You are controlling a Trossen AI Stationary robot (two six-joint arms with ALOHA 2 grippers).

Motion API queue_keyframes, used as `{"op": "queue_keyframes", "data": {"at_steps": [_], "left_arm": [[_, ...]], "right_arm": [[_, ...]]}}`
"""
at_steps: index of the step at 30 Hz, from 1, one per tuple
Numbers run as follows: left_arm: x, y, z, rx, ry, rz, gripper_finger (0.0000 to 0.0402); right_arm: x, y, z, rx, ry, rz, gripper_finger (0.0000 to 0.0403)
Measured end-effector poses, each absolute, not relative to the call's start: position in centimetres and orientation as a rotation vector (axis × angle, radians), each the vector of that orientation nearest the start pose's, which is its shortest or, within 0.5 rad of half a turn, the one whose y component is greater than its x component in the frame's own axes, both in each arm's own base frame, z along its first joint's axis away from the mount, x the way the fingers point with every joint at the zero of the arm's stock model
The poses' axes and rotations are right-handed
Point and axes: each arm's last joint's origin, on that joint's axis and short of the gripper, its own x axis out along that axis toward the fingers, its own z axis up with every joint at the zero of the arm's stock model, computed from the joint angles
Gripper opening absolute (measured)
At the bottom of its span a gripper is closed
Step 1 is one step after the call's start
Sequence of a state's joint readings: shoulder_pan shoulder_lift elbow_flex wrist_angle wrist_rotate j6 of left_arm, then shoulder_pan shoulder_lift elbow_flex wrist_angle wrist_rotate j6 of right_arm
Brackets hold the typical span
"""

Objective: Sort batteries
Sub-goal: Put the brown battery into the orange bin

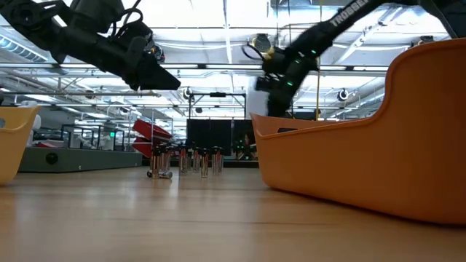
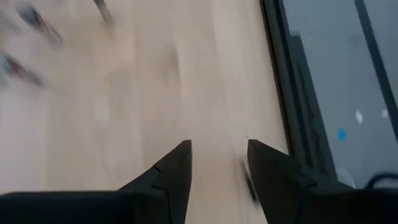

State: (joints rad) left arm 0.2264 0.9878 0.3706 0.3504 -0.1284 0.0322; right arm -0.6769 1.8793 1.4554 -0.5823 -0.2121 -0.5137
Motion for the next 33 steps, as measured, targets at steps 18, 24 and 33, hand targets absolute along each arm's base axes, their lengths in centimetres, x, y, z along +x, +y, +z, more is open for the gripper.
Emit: {"op": "queue_keyframes", "data": {"at_steps": [18,24,33], "left_arm": [[19.7,5.0,21.2,-0.055,0.196,0.366,0.0164],[19.8,5.0,21.1,-0.056,0.198,0.366,0.0164],[19.7,4.9,20.9,-0.053,0.218,0.366,0.0164]], "right_arm": [[27.5,-27.7,21.2,-0.069,1.050,-0.187,0.0128],[29.1,-26.7,21.5,-0.152,0.994,-0.123,0.0128],[29.6,-24.5,20.6,-0.091,1.123,-0.066,0.0128]]}}
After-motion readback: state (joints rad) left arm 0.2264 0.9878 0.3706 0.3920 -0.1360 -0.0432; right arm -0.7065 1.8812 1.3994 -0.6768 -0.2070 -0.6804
